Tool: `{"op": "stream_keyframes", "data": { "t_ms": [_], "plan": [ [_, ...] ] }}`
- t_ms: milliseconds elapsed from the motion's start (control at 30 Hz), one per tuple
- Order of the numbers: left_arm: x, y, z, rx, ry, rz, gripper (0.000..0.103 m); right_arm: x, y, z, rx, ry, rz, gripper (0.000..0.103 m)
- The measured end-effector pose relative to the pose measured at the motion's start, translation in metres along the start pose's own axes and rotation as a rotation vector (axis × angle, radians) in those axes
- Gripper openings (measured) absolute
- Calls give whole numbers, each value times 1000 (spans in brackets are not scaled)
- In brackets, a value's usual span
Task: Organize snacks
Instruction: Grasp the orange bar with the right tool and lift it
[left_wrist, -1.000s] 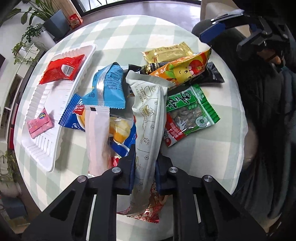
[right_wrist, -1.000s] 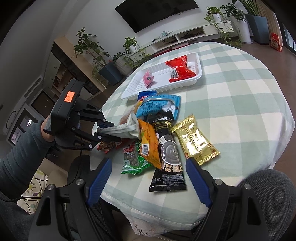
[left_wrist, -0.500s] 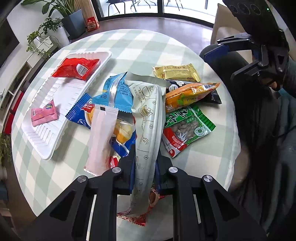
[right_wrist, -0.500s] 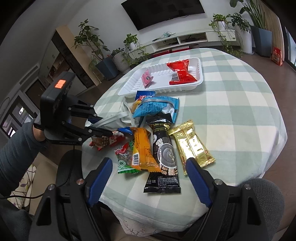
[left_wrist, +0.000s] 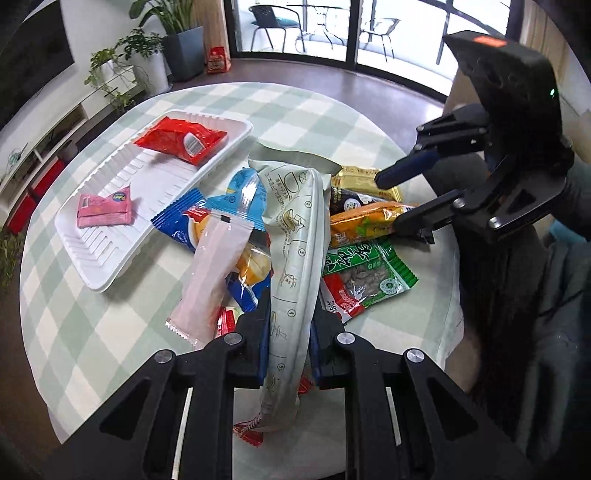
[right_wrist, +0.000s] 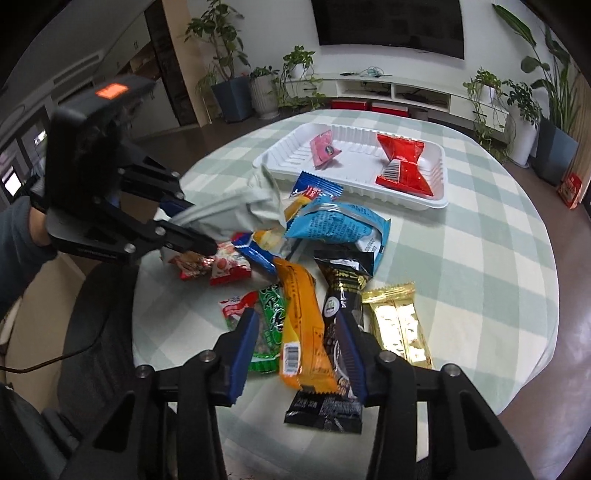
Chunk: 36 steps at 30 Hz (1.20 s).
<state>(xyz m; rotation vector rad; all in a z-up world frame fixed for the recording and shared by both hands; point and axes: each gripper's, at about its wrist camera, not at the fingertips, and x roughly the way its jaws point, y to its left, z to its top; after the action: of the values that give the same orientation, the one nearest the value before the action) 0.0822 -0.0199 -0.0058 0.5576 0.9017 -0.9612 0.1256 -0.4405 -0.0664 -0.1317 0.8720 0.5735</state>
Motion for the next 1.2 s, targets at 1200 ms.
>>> {"op": "stream_keyframes", "data": {
  "t_ms": [1200],
  "plan": [
    [-4, -3, -27, -200, -106, -58, 15, 37, -1, 7, -26, 107, 49, 21]
  ]
}}
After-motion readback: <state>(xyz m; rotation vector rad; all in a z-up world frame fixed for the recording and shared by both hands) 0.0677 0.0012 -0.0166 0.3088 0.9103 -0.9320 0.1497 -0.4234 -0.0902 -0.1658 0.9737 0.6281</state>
